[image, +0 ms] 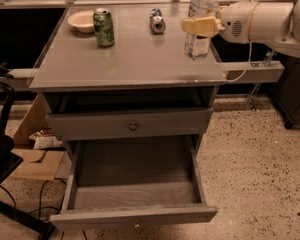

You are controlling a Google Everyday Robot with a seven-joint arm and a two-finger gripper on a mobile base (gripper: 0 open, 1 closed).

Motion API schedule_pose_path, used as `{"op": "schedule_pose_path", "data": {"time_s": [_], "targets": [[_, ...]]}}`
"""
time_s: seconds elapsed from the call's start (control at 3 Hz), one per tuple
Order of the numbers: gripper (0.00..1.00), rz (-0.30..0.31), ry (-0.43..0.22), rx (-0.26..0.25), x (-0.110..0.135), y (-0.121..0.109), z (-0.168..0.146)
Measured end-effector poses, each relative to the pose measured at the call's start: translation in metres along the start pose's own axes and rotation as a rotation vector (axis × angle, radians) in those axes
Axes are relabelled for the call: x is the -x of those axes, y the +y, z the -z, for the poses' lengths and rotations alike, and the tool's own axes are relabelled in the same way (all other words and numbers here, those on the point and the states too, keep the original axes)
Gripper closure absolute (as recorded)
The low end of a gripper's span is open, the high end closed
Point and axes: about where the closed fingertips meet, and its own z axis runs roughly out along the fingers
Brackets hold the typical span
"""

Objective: Pick blue plastic bottle from middle drawer and place on counter

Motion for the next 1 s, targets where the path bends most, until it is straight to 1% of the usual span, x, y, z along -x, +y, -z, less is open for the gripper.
{"op": "schedule_pose_path", "data": {"time_s": [0.33, 0.67, 1.0], "targets": [[1.00, 0.024, -0.021, -0.134, 0.002, -0.031, -0.020], [1.00, -0.036, -0.023, -0.201, -0.022, -0.060, -0.056], [1.00, -0.099, -0.010, -0.196, -0.042, -0.072, -0.078]]}}
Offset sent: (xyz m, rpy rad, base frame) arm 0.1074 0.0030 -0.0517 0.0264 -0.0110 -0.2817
